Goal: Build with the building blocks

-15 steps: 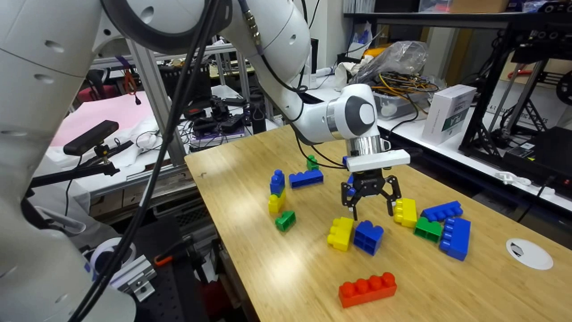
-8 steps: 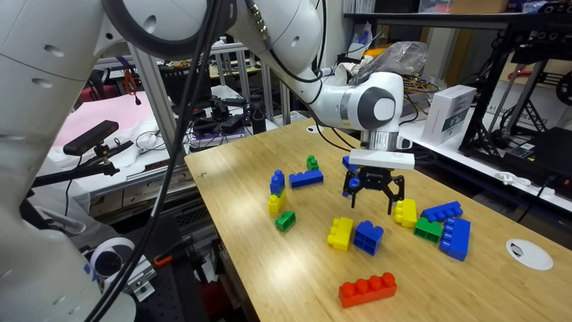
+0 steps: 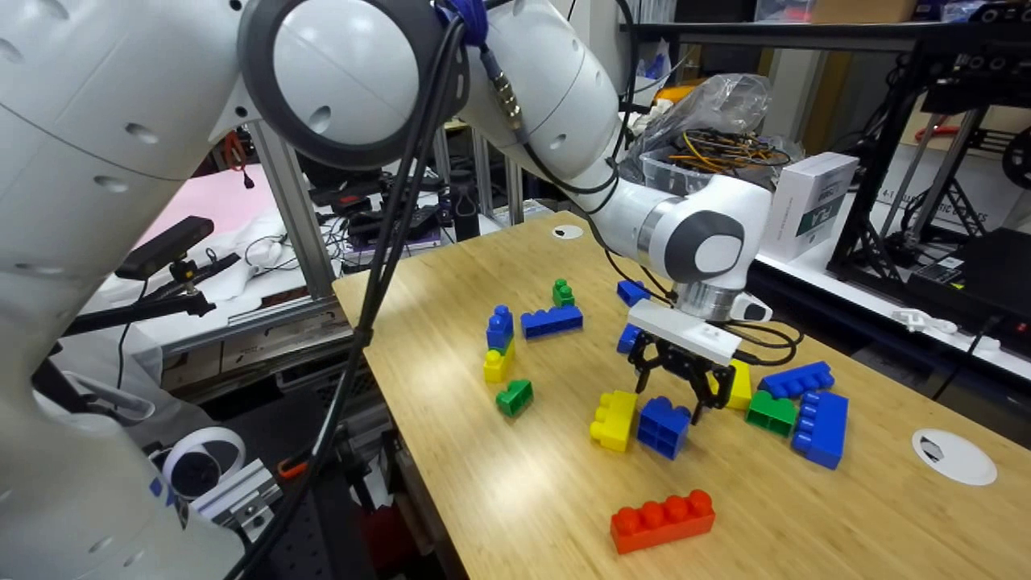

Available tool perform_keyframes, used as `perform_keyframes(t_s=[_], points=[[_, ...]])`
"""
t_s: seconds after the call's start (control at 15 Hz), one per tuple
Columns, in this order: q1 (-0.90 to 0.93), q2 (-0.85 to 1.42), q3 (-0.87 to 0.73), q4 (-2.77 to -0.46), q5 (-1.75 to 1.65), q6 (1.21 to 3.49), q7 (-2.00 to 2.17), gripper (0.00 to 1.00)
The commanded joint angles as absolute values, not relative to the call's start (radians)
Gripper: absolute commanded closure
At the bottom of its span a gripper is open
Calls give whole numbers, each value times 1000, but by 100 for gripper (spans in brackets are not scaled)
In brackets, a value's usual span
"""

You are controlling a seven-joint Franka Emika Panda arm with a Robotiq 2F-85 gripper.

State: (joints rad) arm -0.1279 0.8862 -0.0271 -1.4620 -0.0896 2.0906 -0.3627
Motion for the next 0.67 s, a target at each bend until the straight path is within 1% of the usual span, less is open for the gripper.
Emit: perform_keyframes(t_s=[0.0,0.6], points=[[-141,909,-11,-1430,-56,2096,-305,0],[-115,906,-25,-1447,-115,2093,-306,0]])
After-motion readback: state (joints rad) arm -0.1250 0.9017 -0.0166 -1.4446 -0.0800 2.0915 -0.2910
